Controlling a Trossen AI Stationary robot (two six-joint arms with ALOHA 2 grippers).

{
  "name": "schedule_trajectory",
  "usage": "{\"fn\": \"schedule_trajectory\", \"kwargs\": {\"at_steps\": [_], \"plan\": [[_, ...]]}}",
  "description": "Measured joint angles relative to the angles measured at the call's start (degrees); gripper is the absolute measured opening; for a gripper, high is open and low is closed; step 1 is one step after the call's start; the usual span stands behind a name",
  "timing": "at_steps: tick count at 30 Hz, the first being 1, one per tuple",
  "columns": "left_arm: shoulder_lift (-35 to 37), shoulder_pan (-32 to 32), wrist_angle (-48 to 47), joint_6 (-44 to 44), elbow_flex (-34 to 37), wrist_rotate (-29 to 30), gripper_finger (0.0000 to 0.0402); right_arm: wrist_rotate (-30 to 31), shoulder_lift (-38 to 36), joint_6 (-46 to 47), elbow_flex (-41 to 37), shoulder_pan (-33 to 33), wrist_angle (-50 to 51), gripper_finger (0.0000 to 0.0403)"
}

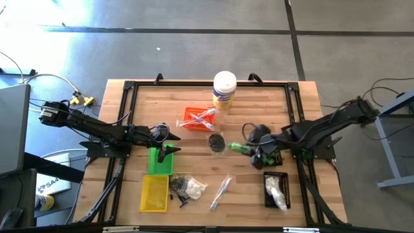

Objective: Pick & Place Travel size toiletries
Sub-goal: Put the green shampoo into the top black bin

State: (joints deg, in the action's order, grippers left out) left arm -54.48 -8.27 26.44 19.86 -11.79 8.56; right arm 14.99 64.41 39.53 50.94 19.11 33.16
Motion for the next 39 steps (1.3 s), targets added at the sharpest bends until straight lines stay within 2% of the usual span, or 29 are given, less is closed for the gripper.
{"fn": "schedule_trajectory", "kwargs": {"at_steps": [6,12,16,22,28,39], "plan": [[0.00,0.00,0.00,0.00,0.00,0.00,0.0248,0.75,-4.08,13.82,0.01,0.00,13.96,0.0161],[0.00,0.00,0.01,-0.01,0.00,0.00,0.0248,9.04,-4.24,25.81,0.02,-0.02,26.14,0.0166],[0.00,0.00,0.00,0.10,0.00,0.00,0.0248,10.66,-4.09,32.41,-0.07,0.00,31.25,0.0161],[0.00,0.00,0.00,0.13,0.00,0.00,0.0248,9.53,-4.09,39.89,-4.33,0.00,31.72,0.0165],[0.00,0.00,0.00,0.15,0.00,0.00,0.0248,4.64,-4.05,45.76,-11.21,0.00,29.70,0.0162],[0.00,0.00,0.00,0.17,0.00,0.00,0.0248,-1.00,-4.11,45.73,-12.70,0.01,28.04,0.0162]]}}
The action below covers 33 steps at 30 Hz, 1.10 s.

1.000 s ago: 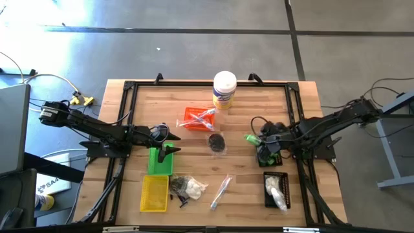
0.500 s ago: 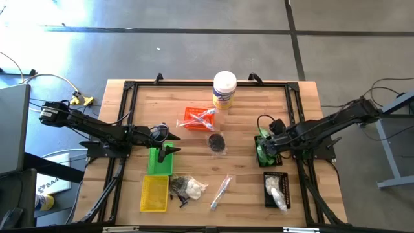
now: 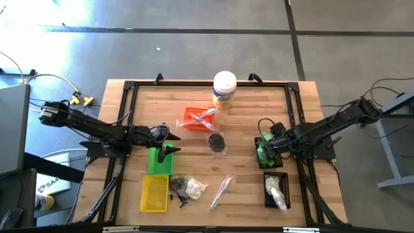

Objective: Pick & Place Travel size toiletries
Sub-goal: Put the green shampoo into the top black bin, then put the black hairbrush into the green bin

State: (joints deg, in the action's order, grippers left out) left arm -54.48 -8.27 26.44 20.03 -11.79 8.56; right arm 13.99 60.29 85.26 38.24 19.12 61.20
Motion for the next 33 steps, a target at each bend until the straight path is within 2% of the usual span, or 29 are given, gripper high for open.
{"fn": "schedule_trajectory", "kwargs": {"at_steps": [3,9,20,25,33], "plan": [[0.00,0.00,0.00,0.00,0.00,0.00,0.0248,-2.31,0.02,-0.88,-0.02,-0.01,0.01,0.0166],[0.00,0.00,0.00,0.00,0.00,0.00,0.0248,-2.49,0.02,-1.97,-0.07,-0.01,0.04,0.0167],[0.00,0.00,0.00,0.00,0.00,0.00,0.0248,-4.32,0.07,-5.93,-0.17,0.02,-0.25,0.0199],[0.00,0.00,0.00,0.00,0.00,0.00,0.0248,-2.41,0.07,-6.69,-0.17,0.02,-0.32,0.0212],[-0.01,0.00,0.00,-0.02,0.00,0.00,0.0248,-5.39,-2.75,-8.16,-0.12,-0.44,0.03,0.0196]]}}
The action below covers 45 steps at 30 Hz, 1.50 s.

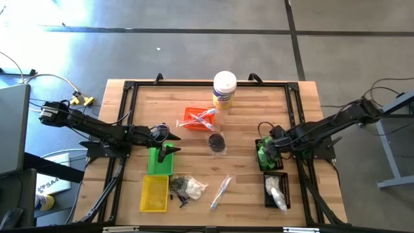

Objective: Pick & Place Travel size toiletries
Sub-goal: Put the black hairbrush into the green bin

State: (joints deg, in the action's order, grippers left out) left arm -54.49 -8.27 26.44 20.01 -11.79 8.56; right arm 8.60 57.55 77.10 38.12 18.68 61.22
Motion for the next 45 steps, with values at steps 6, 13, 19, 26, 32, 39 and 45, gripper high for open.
{"fn": "schedule_trajectory", "kwargs": {"at_steps": [6,13,19,26,32,39,45], "plan": [[0.01,0.00,0.00,-0.17,0.00,0.02,0.0248,-0.97,-5.31,-2.39,0.06,0.00,-0.22,0.0176],[0.01,0.00,0.00,-0.20,0.00,0.02,0.0248,5.57,-9.55,-10.00,0.07,0.00,-6.61,0.0161],[0.00,0.00,0.00,-0.20,0.00,0.02,0.0248,9.94,-9.50,-20.69,0.07,0.00,-16.65,0.0156],[-0.01,0.00,0.00,-0.20,0.00,0.03,0.0248,11.07,-8.16,-33.76,0.07,-0.87,-28.61,0.0155],[-0.01,0.00,-0.01,-0.20,0.00,0.02,0.0248,11.02,-6.73,-44.89,0.07,-3.90,-39.47,0.0155],[-0.01,0.00,-1.30,-0.22,0.00,0.02,0.0248,11.02,-1.83,-62.81,0.16,-8.84,-61.38,0.0155],[-0.01,0.00,-2.94,-0.22,0.00,0.02,0.0248,10.99,3.33,-75.94,0.16,-13.01,-80.43,0.0155]]}}
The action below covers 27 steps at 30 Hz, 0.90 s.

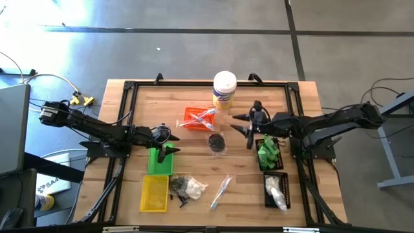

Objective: Pick & Place Travel size toiletries
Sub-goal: Put the black hairbrush into the green bin

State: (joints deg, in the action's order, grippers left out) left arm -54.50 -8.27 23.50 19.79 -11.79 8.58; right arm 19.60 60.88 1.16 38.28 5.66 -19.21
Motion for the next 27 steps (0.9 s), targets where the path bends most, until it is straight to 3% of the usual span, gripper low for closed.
{"fn": "schedule_trajectory", "kwargs": {"at_steps": [9,27], "plan": [[0.00,0.00,0.32,0.00,0.00,0.00,0.0248,-0.23,4.90,-2.97,-0.02,-4.90,-9.34,0.0155],[0.00,0.00,0.32,0.02,0.00,0.00,0.0248,-0.31,6.67,-2.55,-0.09,-11.36,-9.83,0.0155]]}}
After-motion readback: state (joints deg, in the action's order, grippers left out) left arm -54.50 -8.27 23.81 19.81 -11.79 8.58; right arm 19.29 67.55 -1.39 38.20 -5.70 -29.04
